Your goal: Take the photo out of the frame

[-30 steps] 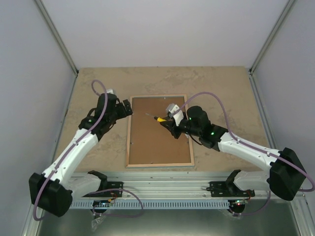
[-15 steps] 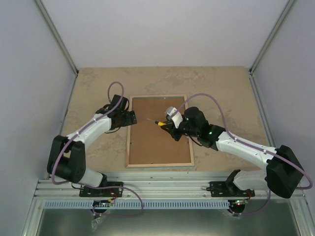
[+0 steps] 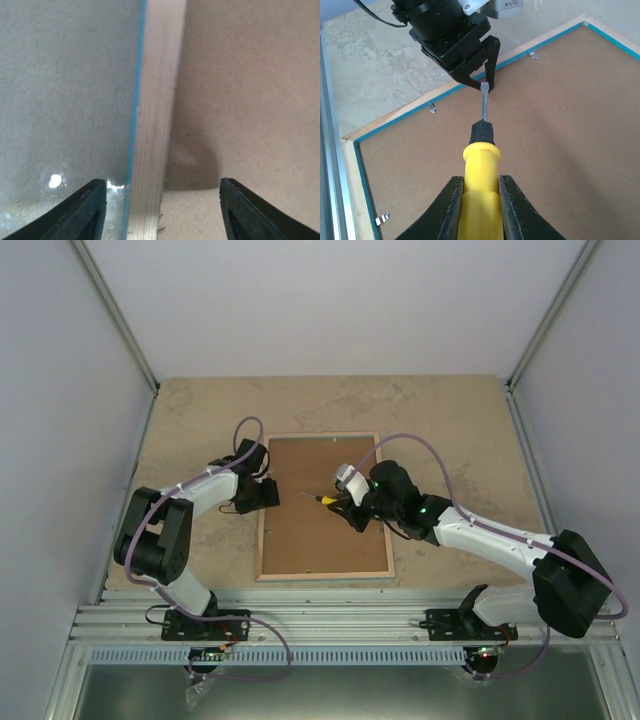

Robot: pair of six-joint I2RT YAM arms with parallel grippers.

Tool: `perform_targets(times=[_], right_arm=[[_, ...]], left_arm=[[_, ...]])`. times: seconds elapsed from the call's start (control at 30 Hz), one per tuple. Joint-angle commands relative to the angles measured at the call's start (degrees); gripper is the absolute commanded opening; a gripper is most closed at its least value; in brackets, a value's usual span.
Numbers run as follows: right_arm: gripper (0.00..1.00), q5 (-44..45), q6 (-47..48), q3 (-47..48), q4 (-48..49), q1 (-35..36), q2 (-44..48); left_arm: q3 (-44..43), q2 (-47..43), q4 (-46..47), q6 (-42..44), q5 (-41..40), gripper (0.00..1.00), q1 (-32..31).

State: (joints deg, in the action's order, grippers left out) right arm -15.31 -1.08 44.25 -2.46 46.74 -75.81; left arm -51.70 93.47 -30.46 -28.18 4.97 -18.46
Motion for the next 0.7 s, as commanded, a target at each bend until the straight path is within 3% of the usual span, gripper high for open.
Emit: perform_targets(times=[0.0, 0.67], right_arm=[[0.04, -1.8, 1.83, 0.11, -0.45, 0.16, -1.43], [0.01, -4.72, 4.52, 3.75, -1.57, 3.26, -10.77]], left_arm=[[-0.62, 0.43, 0.94, -0.21, 4.42, 0.6, 0.02], [-1.18, 2.65, 3.28, -3.61, 7.54, 0.2, -2.72]])
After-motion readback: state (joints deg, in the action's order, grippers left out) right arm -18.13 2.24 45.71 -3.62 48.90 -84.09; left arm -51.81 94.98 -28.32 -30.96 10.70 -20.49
